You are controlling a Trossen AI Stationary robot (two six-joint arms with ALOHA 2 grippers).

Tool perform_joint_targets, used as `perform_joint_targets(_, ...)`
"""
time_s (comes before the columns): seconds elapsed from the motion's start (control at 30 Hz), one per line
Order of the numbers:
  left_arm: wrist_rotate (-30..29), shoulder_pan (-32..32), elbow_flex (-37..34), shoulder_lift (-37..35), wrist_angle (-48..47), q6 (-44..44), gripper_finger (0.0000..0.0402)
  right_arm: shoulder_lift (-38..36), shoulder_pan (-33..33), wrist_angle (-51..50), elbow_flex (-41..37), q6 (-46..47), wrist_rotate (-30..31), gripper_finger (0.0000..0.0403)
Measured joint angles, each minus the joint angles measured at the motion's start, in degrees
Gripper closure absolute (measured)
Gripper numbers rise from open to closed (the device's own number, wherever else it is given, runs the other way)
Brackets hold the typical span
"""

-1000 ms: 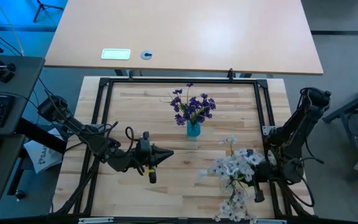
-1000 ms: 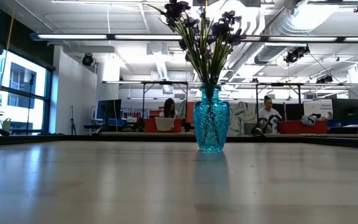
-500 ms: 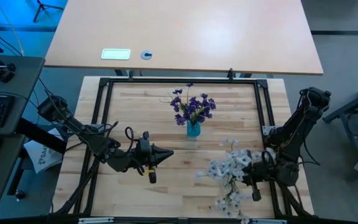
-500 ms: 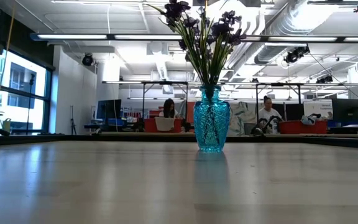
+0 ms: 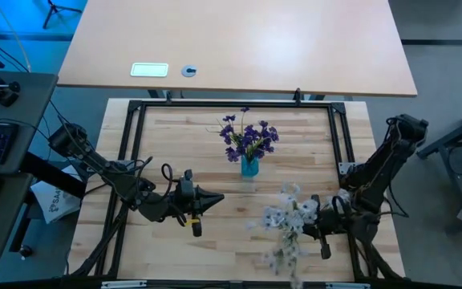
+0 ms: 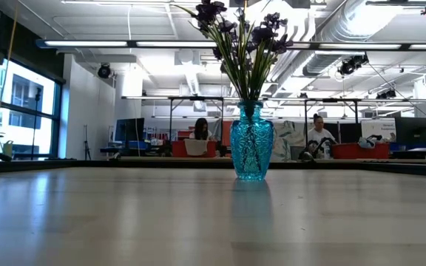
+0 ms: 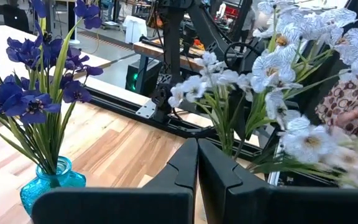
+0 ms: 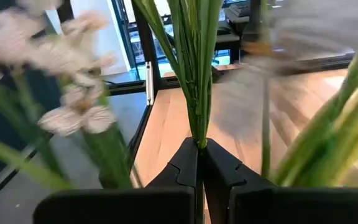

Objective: Sort flowers into vase by color
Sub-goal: Put the white flowers into the transparent crystal vase

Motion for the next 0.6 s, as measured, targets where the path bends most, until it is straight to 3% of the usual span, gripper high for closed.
perform_joint_targets(0.23, 0.0, 0.3, 0.0, 0.0, 0.0, 0.1, 0.0401, 0.4, -1.7, 0.9, 0.0, -0.1, -0.2, 0.0403)
perform_joint_targets(0.47, 0.0, 1.2, 0.0, 0.0, 0.0, 0.1, 0.0401, 0.4, -1.9, 10.9, 0.0, -9.0, -2.6, 0.0403)
perform_joint_targets(0.6, 0.0, 1.9, 0.0, 0.0, 0.0, 0.1, 0.0401, 0.4, -2.3, 11.6, 0.0, -10.2, -2.6, 0.0403)
